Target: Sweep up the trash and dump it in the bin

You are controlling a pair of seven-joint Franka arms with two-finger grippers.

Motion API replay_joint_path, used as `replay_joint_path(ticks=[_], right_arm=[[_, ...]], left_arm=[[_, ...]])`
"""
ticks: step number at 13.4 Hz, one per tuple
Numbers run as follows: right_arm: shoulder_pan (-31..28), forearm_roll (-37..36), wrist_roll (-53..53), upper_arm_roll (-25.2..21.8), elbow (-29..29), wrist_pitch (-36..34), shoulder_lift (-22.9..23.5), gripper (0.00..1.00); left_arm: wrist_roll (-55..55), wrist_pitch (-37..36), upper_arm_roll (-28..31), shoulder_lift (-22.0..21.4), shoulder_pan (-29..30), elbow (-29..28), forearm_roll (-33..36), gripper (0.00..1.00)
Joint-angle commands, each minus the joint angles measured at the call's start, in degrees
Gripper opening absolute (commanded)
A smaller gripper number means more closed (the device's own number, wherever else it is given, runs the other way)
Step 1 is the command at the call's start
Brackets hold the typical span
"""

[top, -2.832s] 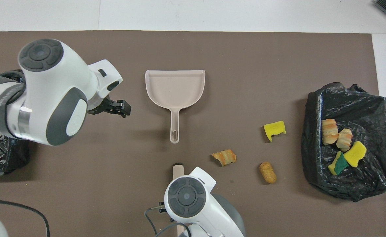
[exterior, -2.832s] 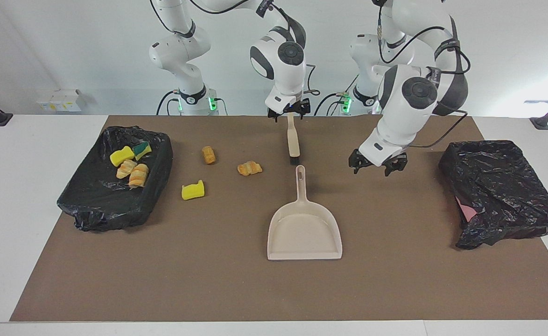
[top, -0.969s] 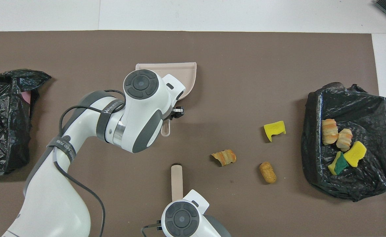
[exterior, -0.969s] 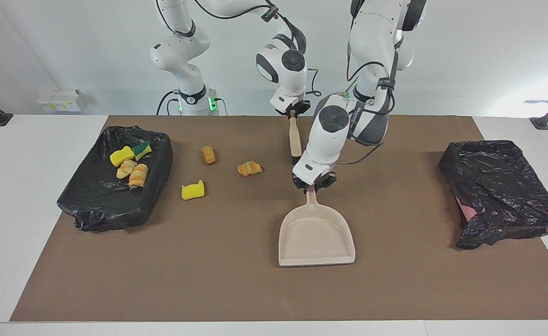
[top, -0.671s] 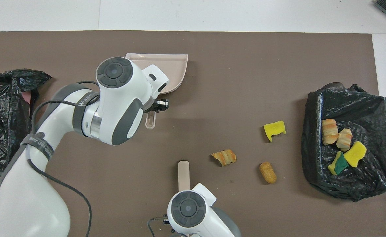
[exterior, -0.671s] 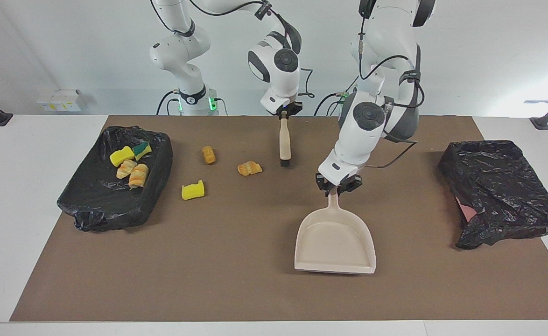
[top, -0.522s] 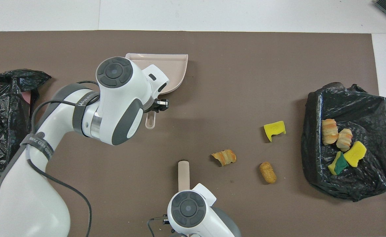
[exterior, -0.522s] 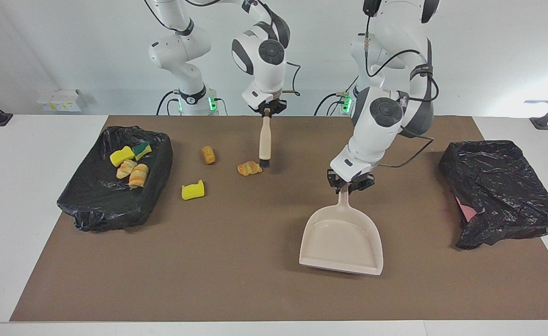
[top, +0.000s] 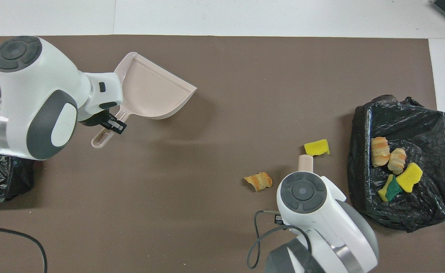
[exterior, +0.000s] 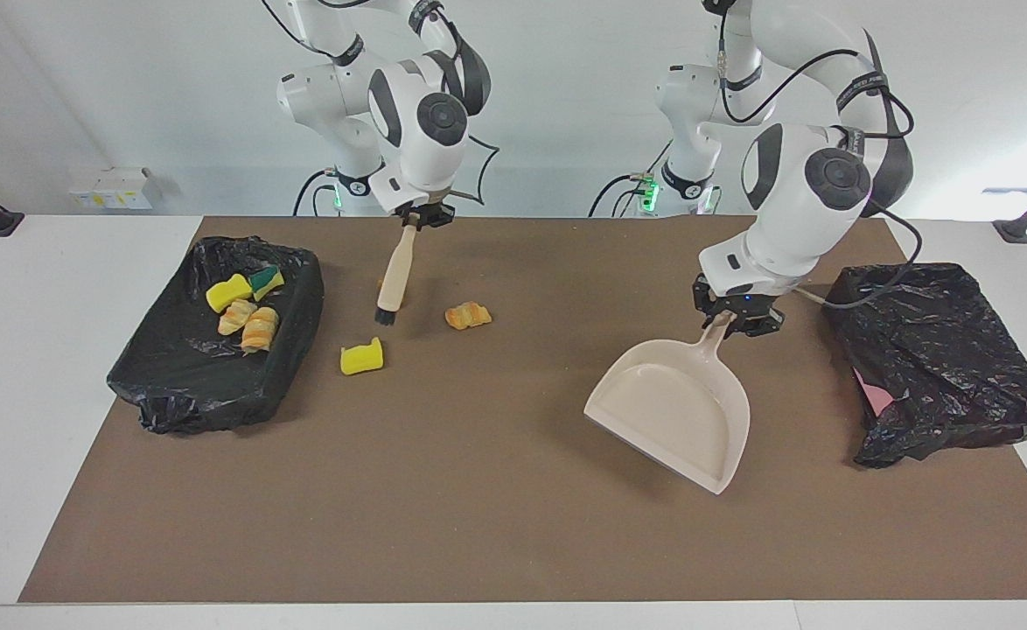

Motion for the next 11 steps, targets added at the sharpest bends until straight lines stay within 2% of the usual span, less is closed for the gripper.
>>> replay_joint_path(ticks=[1, 3, 5, 8, 11], right_arm=[[-3.0, -2.53, -1.26, 0.89, -6.42, 0.27, -3.05, 0.0], [-4.58, -2.72, -1.79, 0.98, -12.48, 2.9, -5.96, 0.0], [-4.67, -1.76, -1.7, 1.15, -16.63, 7.37, -5.97, 0.0], [-4.32, 3.4, -5.97, 1.15, -16.91, 11.94, -4.48, 0.0], [-3.97, 9.55, -11.8, 1.15, -14.82, 17.84, -1.59, 0.0]], left_arm=[[11.11, 1.0, -0.51, -5.71, 1.75, -7.43, 3.14, 0.0], [19.1, 4.5, -0.51, -8.86, 2.36, -12.96, 4.47, 0.0], [23.61, 5.49, -0.6, -12.03, 1.58, -17.8, 6.99, 0.0], [23.45, 6.36, -1.13, -17.65, -5.7, -25.97, 13.59, 0.0], [23.27, 8.03, -1.3, -19.17, -9.57, -29.33, 14.22, 0.0]])
